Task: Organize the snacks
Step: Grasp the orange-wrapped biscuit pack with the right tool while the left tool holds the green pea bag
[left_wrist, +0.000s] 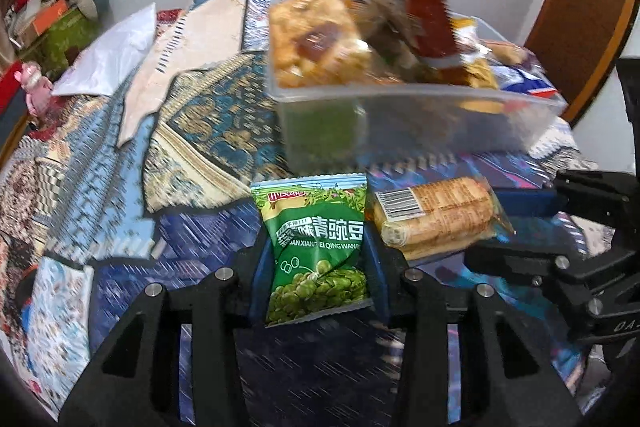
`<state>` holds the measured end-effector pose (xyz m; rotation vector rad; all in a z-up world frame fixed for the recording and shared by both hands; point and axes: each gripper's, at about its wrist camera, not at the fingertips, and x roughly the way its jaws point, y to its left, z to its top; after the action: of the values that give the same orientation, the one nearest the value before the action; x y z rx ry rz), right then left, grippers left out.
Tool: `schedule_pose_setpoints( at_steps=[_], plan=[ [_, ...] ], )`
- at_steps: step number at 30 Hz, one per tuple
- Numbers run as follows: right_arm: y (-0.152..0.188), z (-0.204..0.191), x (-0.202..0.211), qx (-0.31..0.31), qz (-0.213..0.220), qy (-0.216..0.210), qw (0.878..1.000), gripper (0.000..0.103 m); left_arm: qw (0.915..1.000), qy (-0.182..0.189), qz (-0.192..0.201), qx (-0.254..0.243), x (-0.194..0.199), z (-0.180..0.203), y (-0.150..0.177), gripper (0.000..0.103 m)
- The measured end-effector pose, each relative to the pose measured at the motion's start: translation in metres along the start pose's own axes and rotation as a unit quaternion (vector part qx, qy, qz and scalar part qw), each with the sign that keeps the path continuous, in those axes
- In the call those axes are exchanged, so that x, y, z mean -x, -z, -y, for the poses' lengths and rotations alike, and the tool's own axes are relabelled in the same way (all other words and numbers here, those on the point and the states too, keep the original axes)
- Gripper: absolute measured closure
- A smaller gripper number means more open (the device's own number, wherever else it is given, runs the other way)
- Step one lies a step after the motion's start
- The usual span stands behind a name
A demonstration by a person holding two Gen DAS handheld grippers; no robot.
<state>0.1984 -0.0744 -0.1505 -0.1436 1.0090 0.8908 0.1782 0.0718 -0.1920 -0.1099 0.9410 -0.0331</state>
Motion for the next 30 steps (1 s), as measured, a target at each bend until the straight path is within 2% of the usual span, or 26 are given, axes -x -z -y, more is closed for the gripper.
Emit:
schedule_pose_setpoints(
  at_steps=[3, 7, 13, 17, 19, 22, 27, 28, 30],
  plan=[
    [0.016, 0.002, 0.014, -0.003, -0.005, 0.0, 1.0, 0.057, 0.9997, 0.017, -0.003, -0.017, 0.008, 0.019, 0.01, 0.061],
    [0.042, 0.001, 0.035, 0.0, -0.017, 0.013, 1.0, 0.057, 0.9991, 0.015, 0.0, -0.04, 0.013, 0.038, 0.019, 0.061],
    [0.042, 0.002, 0.056, 0.01, 0.003, 0.035, 0.999, 0.057, 0.9994, 0.015, 0.0, -0.031, 0.027, 0.033, 0.024, 0.061],
    [0.026, -0.004, 0.041, 0.037, -0.002, 0.034, 0.999, 0.054, 0.9997, 0.013, 0.0, -0.022, 0.035, 0.022, 0.025, 0.061],
    [0.021, -0.008, 0.026, 0.058, -0.015, 0.043, 0.997, 0.05, 0.9997, 0.012, 0.001, -0.022, 0.036, 0.018, 0.025, 0.061],
    [0.016, -0.01, 0.005, 0.09, -0.035, 0.068, 0.993, 0.05, 0.9997, 0.012, 0.004, -0.02, 0.039, 0.014, 0.026, 0.061],
    [0.017, 0.0, -0.007, 0.071, -0.046, 0.05, 0.995, 0.05, 0.9997, 0.013, 0.006, -0.018, 0.04, 0.014, 0.027, 0.061],
    [0.017, 0.002, -0.005, 0.064, -0.043, 0.046, 0.996, 0.054, 0.9997, 0.013, 0.006, -0.018, 0.039, 0.014, 0.026, 0.061],
    [0.02, 0.005, 0.001, 0.053, -0.038, 0.04, 0.997, 0.07, 0.9997, 0.013, 0.008, -0.017, 0.04, 0.015, 0.025, 0.061]
  ],
)
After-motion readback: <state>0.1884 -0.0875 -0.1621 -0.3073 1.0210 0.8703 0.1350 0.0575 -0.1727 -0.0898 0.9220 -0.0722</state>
